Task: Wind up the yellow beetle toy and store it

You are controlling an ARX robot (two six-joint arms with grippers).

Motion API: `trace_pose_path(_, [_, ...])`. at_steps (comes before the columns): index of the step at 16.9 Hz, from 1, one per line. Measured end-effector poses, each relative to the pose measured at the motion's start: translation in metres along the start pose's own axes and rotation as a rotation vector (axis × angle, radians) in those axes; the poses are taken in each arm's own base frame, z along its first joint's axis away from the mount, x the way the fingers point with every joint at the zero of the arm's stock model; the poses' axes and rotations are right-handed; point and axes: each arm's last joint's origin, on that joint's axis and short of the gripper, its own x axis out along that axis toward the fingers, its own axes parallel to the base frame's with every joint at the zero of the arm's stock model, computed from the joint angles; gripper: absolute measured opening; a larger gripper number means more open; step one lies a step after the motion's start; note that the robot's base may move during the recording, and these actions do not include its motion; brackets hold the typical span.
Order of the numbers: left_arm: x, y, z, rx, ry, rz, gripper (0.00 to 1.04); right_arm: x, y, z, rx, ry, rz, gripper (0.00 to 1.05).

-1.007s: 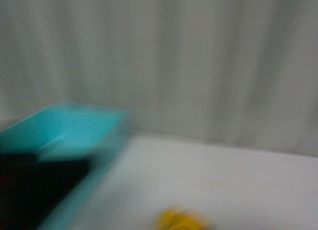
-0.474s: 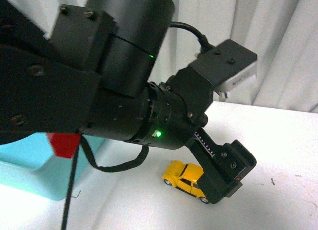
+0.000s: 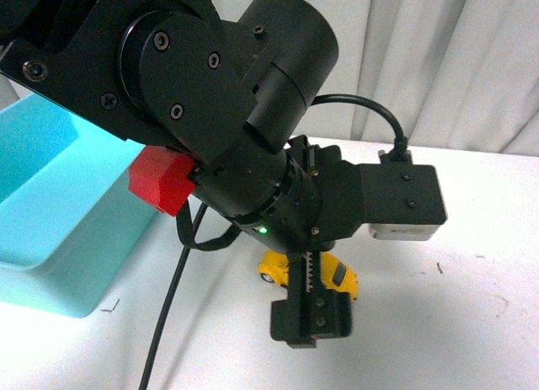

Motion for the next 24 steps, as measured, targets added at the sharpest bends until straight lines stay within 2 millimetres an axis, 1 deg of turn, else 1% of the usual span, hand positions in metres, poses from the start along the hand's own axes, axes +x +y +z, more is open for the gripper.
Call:
trace_pose_path(3, [0.010,0.004,-0.015,0.091,0.068,-0.001,0.98,0.000,0.000,0.000,0.000,0.000,0.000,0.98])
trace_pose_path(4, [0.018,0.003,-0.019,0.131,0.093,-0.015,0.98,0.000,0.000,0.000,0.000,0.000,0.000,0.98])
trace_pose_path(5, [0.023,0.004,-0.022,0.157,0.107,-0.017,0.98,0.000,0.000,0.000,0.000,0.000,0.000,0.98])
trace_pose_path(7, [0.024,0.006,-0.022,0.173,0.117,-0.014,0.98,0.000,0.000,0.000,0.000,0.000,0.000,0.98])
trace_pose_path(8, [0.024,0.007,-0.022,0.181,0.124,-0.010,0.92,0.000,0.000,0.000,0.000,0.000,0.000,0.98])
trace_pose_path(12, [0.026,0.006,-0.024,0.190,0.157,-0.017,0.60,0.000,0.000,0.000,0.000,0.000,0.000,0.98])
trace_pose_path(15, [0.023,0.012,-0.023,0.187,0.168,-0.009,0.42,0.000,0.000,0.000,0.000,0.000,0.000,0.98])
trace_pose_path(18, [0.019,0.010,-0.022,0.098,0.171,-0.034,0.40,0.000,0.000,0.000,0.000,0.000,0.000,0.98])
trace_pose_path(19, [0.014,0.009,-0.021,0.049,0.150,-0.049,0.40,0.000,0.000,0.000,0.000,0.000,0.000,0.98])
trace_pose_path(21, [-0.016,0.023,-0.012,-0.080,0.016,-0.016,0.40,0.000,0.000,0.000,0.000,0.000,0.000,0.98])
trace_pose_path(22, [-0.042,0.038,-0.011,-0.159,-0.068,0.033,0.40,0.000,0.000,0.000,0.000,0.000,0.000,0.98])
trace_pose_path(23, [-0.065,0.056,-0.015,-0.232,-0.142,0.094,0.40,0.000,0.000,0.000,0.000,0.000,0.000,0.98])
trace_pose_path(24, [-0.090,0.081,-0.027,-0.323,-0.209,0.164,0.40,0.000,0.000,0.000,0.000,0.000,0.000,0.98])
